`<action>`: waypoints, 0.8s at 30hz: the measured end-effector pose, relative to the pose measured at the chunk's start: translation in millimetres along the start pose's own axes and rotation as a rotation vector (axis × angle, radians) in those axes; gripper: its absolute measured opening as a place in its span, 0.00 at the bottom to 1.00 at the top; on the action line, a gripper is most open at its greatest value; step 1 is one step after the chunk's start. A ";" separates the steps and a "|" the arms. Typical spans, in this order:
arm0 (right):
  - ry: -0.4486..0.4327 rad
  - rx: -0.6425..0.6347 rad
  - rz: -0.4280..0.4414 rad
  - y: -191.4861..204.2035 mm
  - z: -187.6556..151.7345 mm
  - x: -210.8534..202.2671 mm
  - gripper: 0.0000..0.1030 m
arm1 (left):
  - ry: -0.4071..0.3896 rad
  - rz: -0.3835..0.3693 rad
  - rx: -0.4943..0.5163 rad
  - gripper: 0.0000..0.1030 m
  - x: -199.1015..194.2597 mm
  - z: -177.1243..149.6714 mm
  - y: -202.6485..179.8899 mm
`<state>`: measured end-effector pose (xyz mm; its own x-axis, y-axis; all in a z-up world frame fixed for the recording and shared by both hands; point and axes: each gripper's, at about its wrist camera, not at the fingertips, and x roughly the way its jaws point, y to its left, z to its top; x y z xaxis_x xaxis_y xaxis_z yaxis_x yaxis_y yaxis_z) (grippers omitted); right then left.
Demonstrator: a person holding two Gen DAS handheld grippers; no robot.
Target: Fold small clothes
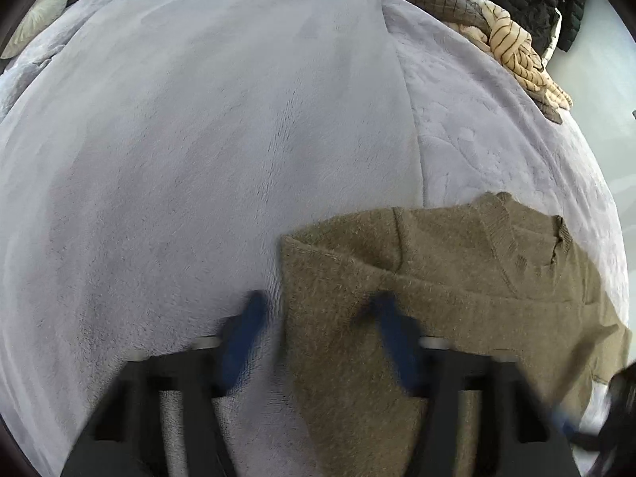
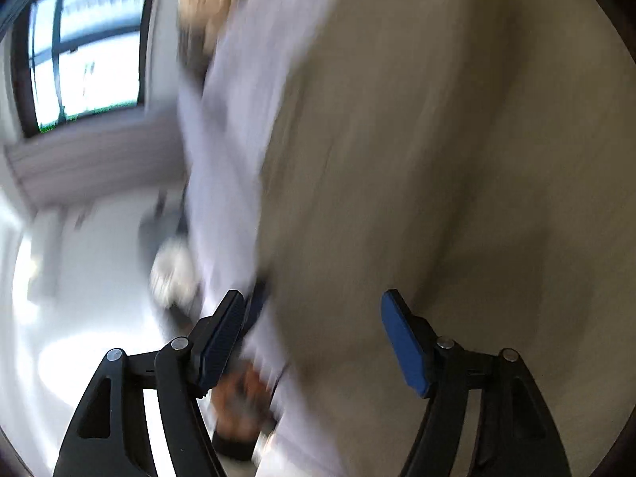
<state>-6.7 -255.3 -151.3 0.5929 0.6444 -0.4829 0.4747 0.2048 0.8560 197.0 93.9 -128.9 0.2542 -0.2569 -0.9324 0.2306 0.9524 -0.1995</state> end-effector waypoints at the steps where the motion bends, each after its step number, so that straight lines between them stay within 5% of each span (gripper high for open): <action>1: 0.072 0.008 0.031 3.5 -14.9 29.5 0.73 | 0.000 -0.005 -0.003 0.33 -0.6 0.5 3.0; 2: 0.131 0.018 0.055 7.1 -28.1 59.3 0.73 | 0.000 -0.021 -0.008 0.12 -1.1 0.7 5.6; 6: 0.170 0.051 0.082 13.8 -49.8 118.8 0.72 | -0.012 -0.116 -0.055 0.08 -10.2 1.1 21.6; 8: 0.139 0.072 0.066 13.4 -46.7 130.6 0.47 | -0.033 -0.132 -0.058 0.08 -17.8 -1.5 26.6; 9: 0.138 0.079 0.070 13.6 -46.2 136.2 0.15 | -0.043 -0.138 -0.057 0.08 -22.0 -3.0 28.9; 10: 0.152 0.078 0.080 17.2 -44.9 144.1 0.07 | -0.051 -0.139 -0.054 0.08 -25.1 -4.0 31.6; 14: 0.256 -0.091 0.035 52.4 -60.4 175.8 0.07 | -0.055 -0.137 -0.067 0.08 -22.0 -10.3 48.9; 18: 0.338 -0.143 -0.141 49.3 -71.4 204.3 0.11 | -0.038 -0.130 -0.116 0.08 -10.2 -14.8 65.1; 20: 0.332 -0.147 -0.110 50.3 -70.5 186.4 0.37 | -0.040 -0.124 -0.116 0.08 -11.1 -14.3 67.6; 21: 0.315 -0.164 -0.102 52.1 -67.6 172.4 0.63 | -0.041 -0.114 -0.109 0.08 -11.8 -13.5 68.0; 22: 0.279 -0.190 -0.110 53.0 -64.5 152.2 0.72 | -0.040 -0.109 -0.107 0.08 -12.0 -12.8 68.6; 24: 0.160 -0.241 -0.191 47.9 -56.6 101.3 0.72 | -0.041 -0.111 -0.113 0.08 -12.7 -12.7 69.5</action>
<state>39.2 -138.5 -148.7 0.3890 0.6812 -0.6201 0.3889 0.4888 0.7809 197.9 165.4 -134.8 0.2718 -0.3663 -0.8899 0.1532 0.9294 -0.3358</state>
